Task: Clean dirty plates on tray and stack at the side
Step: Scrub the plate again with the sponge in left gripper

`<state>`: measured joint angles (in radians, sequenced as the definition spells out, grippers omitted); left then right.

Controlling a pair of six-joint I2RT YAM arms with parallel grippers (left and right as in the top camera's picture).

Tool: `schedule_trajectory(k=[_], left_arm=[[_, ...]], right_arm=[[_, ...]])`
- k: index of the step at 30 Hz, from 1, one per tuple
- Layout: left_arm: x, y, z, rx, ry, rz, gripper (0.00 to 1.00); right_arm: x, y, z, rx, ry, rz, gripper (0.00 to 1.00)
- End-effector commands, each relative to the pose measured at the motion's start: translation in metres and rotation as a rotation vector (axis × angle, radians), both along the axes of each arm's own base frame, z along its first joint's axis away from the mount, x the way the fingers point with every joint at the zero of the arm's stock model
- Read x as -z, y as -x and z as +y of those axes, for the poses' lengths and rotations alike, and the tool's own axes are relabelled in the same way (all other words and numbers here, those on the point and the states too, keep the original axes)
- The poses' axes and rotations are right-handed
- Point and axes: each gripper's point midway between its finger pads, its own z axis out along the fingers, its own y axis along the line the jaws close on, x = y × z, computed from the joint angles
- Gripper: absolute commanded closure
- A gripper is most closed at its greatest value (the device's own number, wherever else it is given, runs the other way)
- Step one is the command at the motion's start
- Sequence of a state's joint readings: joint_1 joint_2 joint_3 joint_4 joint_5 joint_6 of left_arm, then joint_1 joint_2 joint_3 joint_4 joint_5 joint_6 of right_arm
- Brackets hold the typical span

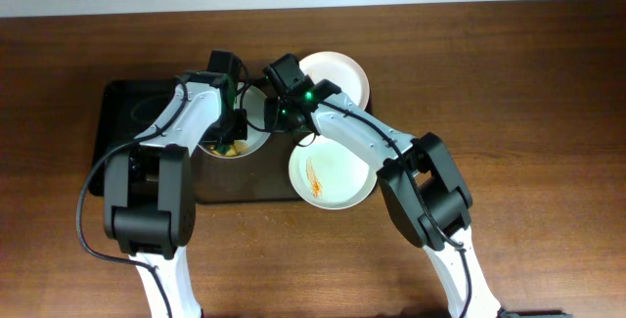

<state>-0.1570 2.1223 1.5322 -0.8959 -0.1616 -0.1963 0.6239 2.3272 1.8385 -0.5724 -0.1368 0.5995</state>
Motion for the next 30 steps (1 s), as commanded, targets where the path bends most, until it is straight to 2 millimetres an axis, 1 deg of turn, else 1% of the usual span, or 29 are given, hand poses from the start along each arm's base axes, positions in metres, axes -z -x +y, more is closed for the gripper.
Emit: schedule_trajectory(k=[1,3,4,5,7,9,14,15,19,21,24,26,27,30], left_arm=[[0.012,0.011,0.015,-0.071,-0.063,0.031,0.99],[0.012,0.011,0.014,-0.070,-0.057,0.035,0.99],[0.013,0.012,0.012,-0.069,-0.046,0.037,0.99],[0.013,0.012,0.011,-0.069,-0.039,0.038,0.99],[0.013,0.012,0.011,-0.069,-0.039,0.038,0.99],[0.013,0.012,0.011,-0.069,-0.039,0.038,0.99],[0.013,0.012,0.011,-0.069,-0.039,0.038,0.99],[0.013,0.012,0.011,-0.069,-0.039,0.038,0.99],[0.013,0.012,0.011,-0.069,-0.039,0.037,0.99],[0.013,0.012,0.011,-0.069,-0.039,0.037,0.99],[0.013,0.012,0.011,-0.069,-0.039,0.036,0.99],[0.013,0.012,0.011,-0.069,-0.039,0.036,0.99],[0.013,0.012,0.011,-0.069,-0.039,0.037,0.99],[0.013,0.010,0.011,-0.057,-0.040,0.033,0.99]], right_arm=[[-0.018,-0.007,0.008,-0.054,-0.061,-0.034,0.96],[-0.024,-0.014,0.010,-0.103,-0.092,-0.069,0.88],[-0.029,-0.020,0.011,-0.121,-0.128,-0.085,0.81],[-0.035,-0.025,0.011,-0.153,-0.175,-0.097,0.76],[-0.038,-0.030,0.004,-0.190,-0.205,-0.103,0.73],[-0.035,-0.027,0.008,-0.246,-0.224,-0.103,0.72],[-0.002,-0.015,0.016,-0.270,-0.213,-0.043,0.73],[0.002,-0.015,0.017,-0.271,-0.212,-0.040,0.73],[0.004,-0.018,0.014,-0.259,-0.192,-0.050,0.73],[0.013,-0.018,0.014,-0.250,-0.167,-0.049,0.74],[0.028,-0.014,0.015,-0.226,-0.148,-0.021,0.84],[0.031,-0.014,0.017,-0.208,-0.156,-0.009,0.94],[0.031,-0.014,0.016,-0.187,-0.162,0.004,0.96],[0.032,-0.012,0.015,-0.132,-0.179,0.050,0.96]])
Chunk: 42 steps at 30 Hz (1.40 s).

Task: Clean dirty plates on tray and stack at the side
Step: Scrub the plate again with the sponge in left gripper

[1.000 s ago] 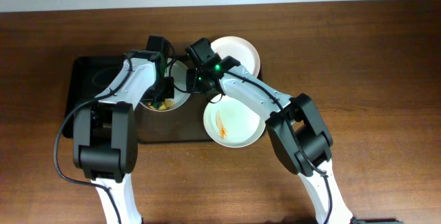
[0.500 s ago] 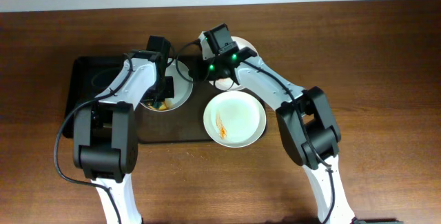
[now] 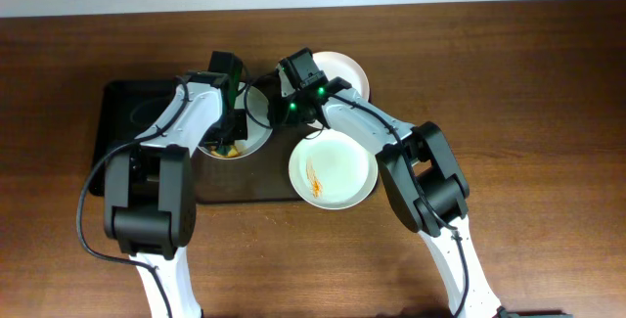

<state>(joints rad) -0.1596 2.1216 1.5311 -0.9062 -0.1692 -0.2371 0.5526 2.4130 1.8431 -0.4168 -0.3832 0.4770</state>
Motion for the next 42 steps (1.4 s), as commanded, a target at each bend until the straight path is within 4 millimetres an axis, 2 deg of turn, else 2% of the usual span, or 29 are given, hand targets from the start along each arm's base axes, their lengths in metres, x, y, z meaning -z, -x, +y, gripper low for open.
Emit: schedule_trajectory(k=[1,7,14,16,18,21,23,26,28,34,37,39,42], left_arm=[[0.013,0.005,0.010,0.010,-0.035,0.026,0.99],[0.010,-0.031,0.005,0.196,-0.052,-0.092,1.00],[-0.012,-0.070,0.035,0.139,-0.254,-0.262,0.99],[-0.017,-0.073,0.042,0.124,-0.298,-0.279,1.00],[-0.012,-0.064,0.038,0.141,-0.270,-0.238,1.00],[0.000,-0.040,0.016,0.184,-0.130,-0.125,0.99],[0.009,-0.016,-0.007,0.214,0.020,-0.026,1.00],[0.012,0.014,-0.042,0.359,0.236,0.089,1.00],[0.011,0.025,-0.051,0.400,0.296,0.125,0.99],[0.007,0.039,-0.066,0.468,0.396,0.163,1.00],[0.007,0.049,-0.060,0.489,0.381,0.207,0.99],[0.009,0.054,-0.046,0.481,0.309,0.244,0.99],[0.011,0.052,-0.012,0.294,0.116,0.258,0.99]], right_arm=[[0.015,0.008,0.003,0.023,0.006,0.063,0.96],[0.016,0.010,0.002,0.030,0.009,0.081,0.96],[0.018,0.013,0.000,0.030,0.018,0.096,0.96],[0.018,0.013,0.000,0.030,0.018,0.096,0.96],[0.018,0.013,0.000,0.031,0.018,0.096,0.96],[0.018,0.013,0.000,0.031,0.018,0.096,0.96],[0.018,0.013,0.000,0.031,0.018,0.096,0.96],[0.018,0.013,0.000,0.031,0.018,0.096,0.96],[0.018,0.013,-0.001,0.037,0.016,0.099,0.96],[0.019,0.009,-0.007,0.064,0.014,0.114,0.96],[0.019,0.009,-0.007,0.065,0.015,0.114,0.96],[0.019,0.009,-0.007,0.065,0.015,0.115,0.96],[0.019,0.009,-0.007,0.065,0.016,0.116,0.96]])
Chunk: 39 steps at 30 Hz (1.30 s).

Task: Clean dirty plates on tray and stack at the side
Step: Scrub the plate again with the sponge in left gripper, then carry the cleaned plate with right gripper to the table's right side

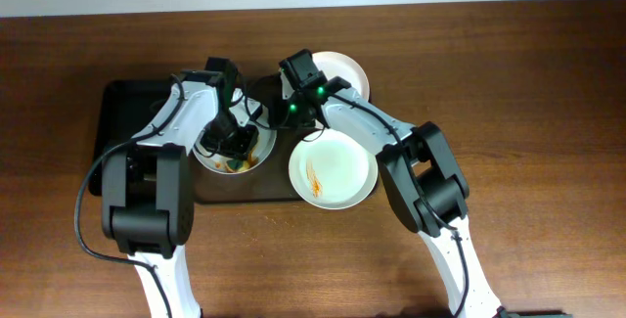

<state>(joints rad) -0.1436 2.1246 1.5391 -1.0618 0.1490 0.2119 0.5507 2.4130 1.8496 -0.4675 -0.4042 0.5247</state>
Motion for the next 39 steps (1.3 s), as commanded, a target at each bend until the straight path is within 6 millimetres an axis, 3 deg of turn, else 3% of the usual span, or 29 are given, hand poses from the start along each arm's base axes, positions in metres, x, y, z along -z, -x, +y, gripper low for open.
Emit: schedule_trajectory(k=[1,5,8,12,21,27,30,34,36,39], left_arm=[[0.011,0.009,0.039,-0.166,-0.249,0.036,1.00],[0.007,0.018,0.057,-0.275,-0.371,0.052,0.99],[0.004,0.009,0.072,-0.372,-0.464,-0.008,1.00],[-0.001,-0.022,0.092,-0.481,-0.568,-0.179,1.00],[-0.015,-0.092,0.094,-0.574,-0.526,-0.490,1.00],[-0.053,-0.125,0.091,-0.615,-0.483,-0.607,0.99],[-0.089,-0.135,0.079,-0.620,-0.394,-0.625,0.99],[-0.128,-0.123,0.060,-0.591,-0.233,-0.546,0.99],[-0.135,-0.112,0.057,-0.561,-0.197,-0.505,0.99],[-0.132,-0.097,0.062,-0.556,-0.202,-0.442,1.00]], right_arm=[[0.016,0.001,-0.005,0.036,0.020,0.043,0.96],[0.016,0.001,-0.005,0.036,0.020,0.043,0.96],[0.016,0.001,-0.005,0.036,0.019,0.042,0.96],[0.016,0.001,-0.005,0.036,0.020,0.043,0.96],[0.017,0.002,-0.006,0.036,0.024,0.049,0.96],[0.018,0.003,-0.006,0.035,0.027,0.053,0.96],[0.018,0.004,-0.006,0.036,0.029,0.056,0.96],[0.018,0.004,-0.006,0.035,0.029,0.055,0.96],[0.018,0.004,-0.006,0.032,0.029,0.054,0.95],[0.018,0.004,-0.006,0.032,0.029,0.054,0.60]])
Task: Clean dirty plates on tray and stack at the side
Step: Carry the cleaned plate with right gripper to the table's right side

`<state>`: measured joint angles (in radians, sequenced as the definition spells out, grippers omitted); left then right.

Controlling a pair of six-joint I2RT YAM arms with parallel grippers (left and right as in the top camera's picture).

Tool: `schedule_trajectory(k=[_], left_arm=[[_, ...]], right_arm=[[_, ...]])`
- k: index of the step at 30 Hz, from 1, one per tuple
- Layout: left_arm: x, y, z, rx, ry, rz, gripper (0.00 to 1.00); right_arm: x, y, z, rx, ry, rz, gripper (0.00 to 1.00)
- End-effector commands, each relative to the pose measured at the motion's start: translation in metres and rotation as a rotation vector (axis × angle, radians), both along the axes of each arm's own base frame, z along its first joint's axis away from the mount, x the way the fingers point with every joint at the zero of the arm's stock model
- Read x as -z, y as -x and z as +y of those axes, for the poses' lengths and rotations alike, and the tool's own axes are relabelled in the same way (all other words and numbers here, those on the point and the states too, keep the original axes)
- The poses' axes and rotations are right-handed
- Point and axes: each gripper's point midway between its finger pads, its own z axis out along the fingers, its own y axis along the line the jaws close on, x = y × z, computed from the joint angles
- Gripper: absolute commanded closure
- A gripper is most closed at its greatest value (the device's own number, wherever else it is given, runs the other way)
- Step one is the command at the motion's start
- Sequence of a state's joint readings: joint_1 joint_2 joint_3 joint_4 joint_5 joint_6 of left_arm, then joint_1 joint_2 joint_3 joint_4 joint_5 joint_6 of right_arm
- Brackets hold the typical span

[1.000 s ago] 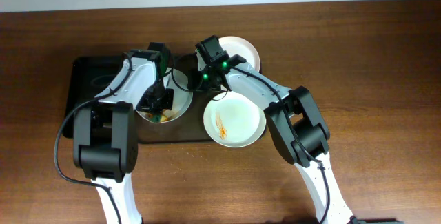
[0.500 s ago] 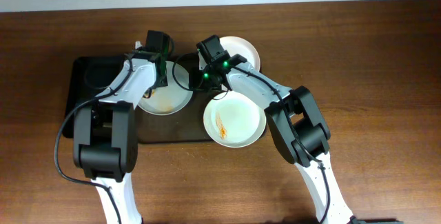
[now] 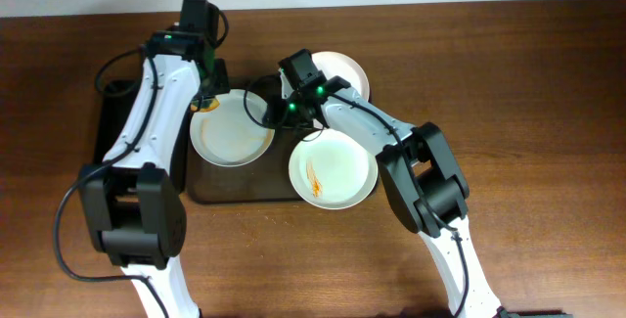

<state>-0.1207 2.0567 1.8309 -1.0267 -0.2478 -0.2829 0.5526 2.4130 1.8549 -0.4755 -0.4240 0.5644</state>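
On the dark tray (image 3: 147,152) lies a white plate (image 3: 233,132) with only a faint brownish smear. My left gripper (image 3: 204,95) hangs at its back-left rim; whether its jaws are open or shut is hidden from overhead. From the right, my right gripper (image 3: 266,113) reaches the same plate's right rim and looks shut on it. A second white plate (image 3: 333,169) with an orange streak overhangs the tray's front-right corner. A clean white plate (image 3: 342,71) rests on the table behind it.
Brown wooden table (image 3: 528,142) all around. The tray's left half (image 3: 122,122) is dark and bare. Both arms cross the tray's back edge, with cables looping near the right wrist.
My left gripper has gone from inside the plate, over food scraps near its front, to the plate's back-left rim, arm stretched backward. The scraps no longer show on the plate. The right gripper is unmoved.
At first my left gripper was low in the plate over food scraps, and my right gripper sat at its right rim. The right gripper then shifted slightly back. Later the scraps lay at the plate's front. Now the plate shows only a smear, the left gripper at its rim.
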Motion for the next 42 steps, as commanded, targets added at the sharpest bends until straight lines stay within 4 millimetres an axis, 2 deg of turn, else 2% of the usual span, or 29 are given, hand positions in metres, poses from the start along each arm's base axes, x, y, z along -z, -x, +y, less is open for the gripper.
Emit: schedule_trajectory(k=[1,5,8,10,13,16,18,19,21,23,25,32,37,42], left_arm=[[-0.017,0.012,0.005,0.015,0.058,0.020,1.00],[-0.017,0.012,0.011,0.003,0.059,0.020,0.99],[-0.017,0.011,0.011,0.003,0.059,0.017,0.99],[-0.017,0.009,0.010,0.004,0.064,0.007,1.00],[-0.018,0.003,-0.002,0.027,0.129,-0.017,1.00],[-0.018,0.002,-0.004,0.033,0.145,-0.018,0.99],[-0.018,0.002,-0.002,0.028,0.145,-0.018,1.00],[-0.018,0.002,-0.001,0.026,0.145,-0.018,1.00],[-0.018,0.002,0.004,0.016,0.145,-0.019,1.00],[-0.018,0.002,0.013,-0.005,0.145,-0.020,0.99],[-0.018,0.002,0.023,-0.025,0.145,-0.021,1.00],[-0.018,0.003,0.040,-0.062,0.144,-0.024,0.99],[-0.015,0.002,0.040,-0.062,0.145,-0.017,1.00],[0.001,0.006,0.038,-0.062,0.147,0.031,0.99]], right_arm=[[0.021,0.001,-0.009,0.013,0.053,0.018,0.56],[0.025,0.002,-0.009,0.015,0.065,0.020,0.61],[0.037,0.010,-0.003,0.000,0.084,0.030,0.81],[0.038,0.012,0.000,-0.001,0.091,0.026,0.96],[0.032,0.006,-0.002,0.007,0.085,0.016,0.96],[0.001,-0.005,-0.018,0.021,0.091,0.007,0.96],[-0.036,-0.012,-0.029,-0.024,0.108,-0.051,0.96],[-0.047,-0.014,-0.035,-0.023,0.128,-0.065,0.96],[-0.074,-0.017,-0.052,-0.013,0.209,-0.115,0.96],[-0.103,-0.022,-0.085,0.020,0.378,-0.193,0.96],[-0.119,-0.024,-0.106,0.051,0.486,-0.236,0.96],[-0.149,-0.019,-0.114,0.056,0.534,-0.304,0.96],[-0.178,-0.016,-0.129,0.138,0.783,-0.458,0.96],[-0.209,0.005,-0.110,0.216,0.998,-0.646,0.96]])
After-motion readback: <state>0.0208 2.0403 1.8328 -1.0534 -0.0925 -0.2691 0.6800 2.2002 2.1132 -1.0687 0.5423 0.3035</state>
